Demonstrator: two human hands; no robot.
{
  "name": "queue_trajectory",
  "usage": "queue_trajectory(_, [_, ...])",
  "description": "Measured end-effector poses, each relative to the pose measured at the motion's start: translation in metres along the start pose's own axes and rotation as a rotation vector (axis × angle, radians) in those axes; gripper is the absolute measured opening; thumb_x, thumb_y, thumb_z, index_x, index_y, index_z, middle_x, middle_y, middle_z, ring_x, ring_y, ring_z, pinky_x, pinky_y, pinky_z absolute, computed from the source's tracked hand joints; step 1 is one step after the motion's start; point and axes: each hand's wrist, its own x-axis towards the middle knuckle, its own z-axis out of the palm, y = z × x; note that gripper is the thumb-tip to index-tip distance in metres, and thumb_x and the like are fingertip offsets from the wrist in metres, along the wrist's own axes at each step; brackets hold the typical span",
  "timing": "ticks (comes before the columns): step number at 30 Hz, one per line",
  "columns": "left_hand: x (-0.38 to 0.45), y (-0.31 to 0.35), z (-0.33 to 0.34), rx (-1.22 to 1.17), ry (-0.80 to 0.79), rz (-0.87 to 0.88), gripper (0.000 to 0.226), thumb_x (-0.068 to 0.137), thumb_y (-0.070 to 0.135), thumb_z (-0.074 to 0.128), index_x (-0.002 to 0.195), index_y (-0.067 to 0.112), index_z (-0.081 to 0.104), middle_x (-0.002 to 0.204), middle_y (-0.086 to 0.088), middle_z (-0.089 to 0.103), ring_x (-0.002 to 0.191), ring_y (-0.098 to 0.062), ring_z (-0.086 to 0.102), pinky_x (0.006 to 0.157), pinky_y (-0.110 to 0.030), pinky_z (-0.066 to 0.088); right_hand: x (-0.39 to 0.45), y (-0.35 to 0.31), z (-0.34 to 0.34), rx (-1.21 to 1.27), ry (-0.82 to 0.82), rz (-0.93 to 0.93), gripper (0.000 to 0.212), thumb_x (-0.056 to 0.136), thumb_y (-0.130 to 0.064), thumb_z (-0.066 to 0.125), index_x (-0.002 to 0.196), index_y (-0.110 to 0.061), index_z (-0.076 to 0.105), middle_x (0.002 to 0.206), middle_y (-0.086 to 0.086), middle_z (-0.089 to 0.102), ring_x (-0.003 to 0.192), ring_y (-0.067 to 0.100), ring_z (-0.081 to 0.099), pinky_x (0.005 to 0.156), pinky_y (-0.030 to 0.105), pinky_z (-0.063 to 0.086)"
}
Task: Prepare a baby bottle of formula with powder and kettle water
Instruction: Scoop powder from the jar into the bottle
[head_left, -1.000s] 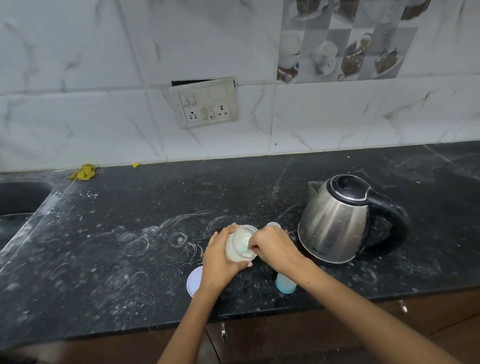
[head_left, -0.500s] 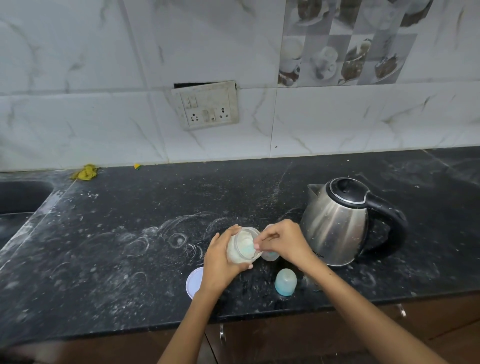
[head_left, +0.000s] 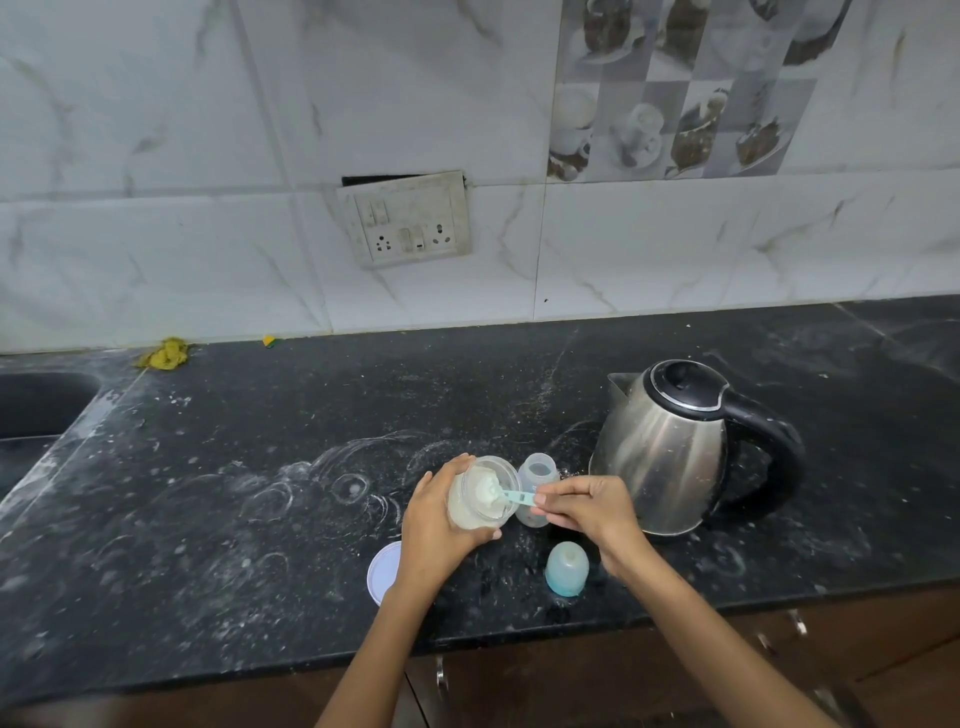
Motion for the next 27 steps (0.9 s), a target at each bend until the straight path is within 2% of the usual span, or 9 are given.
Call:
queue_trajectory(4, [-0.001, 0.001, -0.001, -0.004, 0.005, -0.017, 0.085, 0.046, 0.029, 0.092, 0.123, 0.034, 0.055, 0.128, 0.026, 0.056, 0.12, -0.007, 0.052, 0.11, -0.048, 0.036, -0.002, 0.003, 0.0, 0.046, 0.001, 0.018, 0.016, 0.076, 0.008, 0.075, 0.092, 0.01, 0.072, 0.085, 0.023, 0.074, 0.067, 0.019, 0.075, 0.059, 0.017, 0.058])
queue_trajectory(10, [-0.001, 0.001, -0.003, 0.02, -0.005, -0.027, 0.086, 0.046, 0.03, 0.092, 0.124, 0.034, 0.054, 0.124, 0.033, 0.051, 0.121, -0.011, 0.052, 0.109, -0.048, 0.036, -0.006, 0.007, 0.004, 0.112, -0.008, 0.056, 0.019, 0.078, 0.014, 0.07, 0.097, 0.014, 0.067, 0.08, 0.021, 0.071, 0.059, 0.016, 0.073, 0.054, 0.015, 0.055])
queue_trajectory(13, [-0.001, 0.001, -0.004, 0.022, -0.009, -0.037, 0.085, 0.047, 0.032, 0.092, 0.122, 0.036, 0.052, 0.121, 0.039, 0.048, 0.121, -0.012, 0.052, 0.108, -0.047, 0.037, -0.006, 0.01, 0.007, 0.115, 0.008, 0.063, 0.02, 0.078, 0.015, 0.069, 0.098, 0.016, 0.066, 0.085, 0.024, 0.071, 0.059, 0.016, 0.073, 0.055, 0.016, 0.056])
queue_trajectory(15, [0.0, 0.001, -0.005, 0.015, -0.012, -0.053, 0.083, 0.047, 0.038, 0.09, 0.12, 0.036, 0.051, 0.12, 0.035, 0.051, 0.12, -0.013, 0.053, 0.104, -0.044, 0.041, -0.006, 0.009, 0.009, 0.118, 0.014, 0.067, 0.02, 0.078, 0.014, 0.07, 0.098, 0.015, 0.067, 0.088, 0.027, 0.071, 0.061, 0.017, 0.074, 0.056, 0.016, 0.056])
queue_trajectory(19, [0.001, -0.005, -0.008, -0.084, -0.004, -0.152, 0.078, 0.047, 0.051, 0.086, 0.113, 0.033, 0.049, 0.114, 0.019, 0.063, 0.107, -0.007, 0.059, 0.089, -0.041, 0.05, -0.005, 0.001, 0.016, 0.137, 0.013, 0.054, 0.014, 0.077, 0.013, 0.071, 0.091, 0.012, 0.07, 0.079, 0.02, 0.072, 0.061, 0.016, 0.073, 0.058, 0.017, 0.058])
queue_trajectory(24, [-0.001, -0.01, -0.015, -0.135, -0.07, -0.188, 0.084, 0.049, 0.047, 0.09, 0.119, 0.031, 0.047, 0.118, 0.018, 0.062, 0.11, 0.0, 0.058, 0.093, -0.039, 0.051, -0.004, -0.008, 0.029, 0.094, 0.006, 0.045, 0.013, 0.079, 0.013, 0.07, 0.092, 0.013, 0.07, 0.08, 0.02, 0.072, 0.061, 0.015, 0.073, 0.061, 0.018, 0.06])
queue_trajectory(27, [-0.001, -0.005, -0.02, -0.125, -0.059, -0.19, 0.105, 0.047, 0.05, 0.09, 0.137, 0.026, 0.04, 0.136, 0.011, 0.053, 0.125, -0.008, 0.05, 0.102, -0.035, 0.045, -0.007, -0.011, 0.032, 0.095, 0.008, 0.044, 0.014, 0.079, 0.013, 0.07, 0.093, 0.013, 0.07, 0.083, 0.021, 0.072, 0.062, 0.016, 0.073, 0.062, 0.018, 0.06])
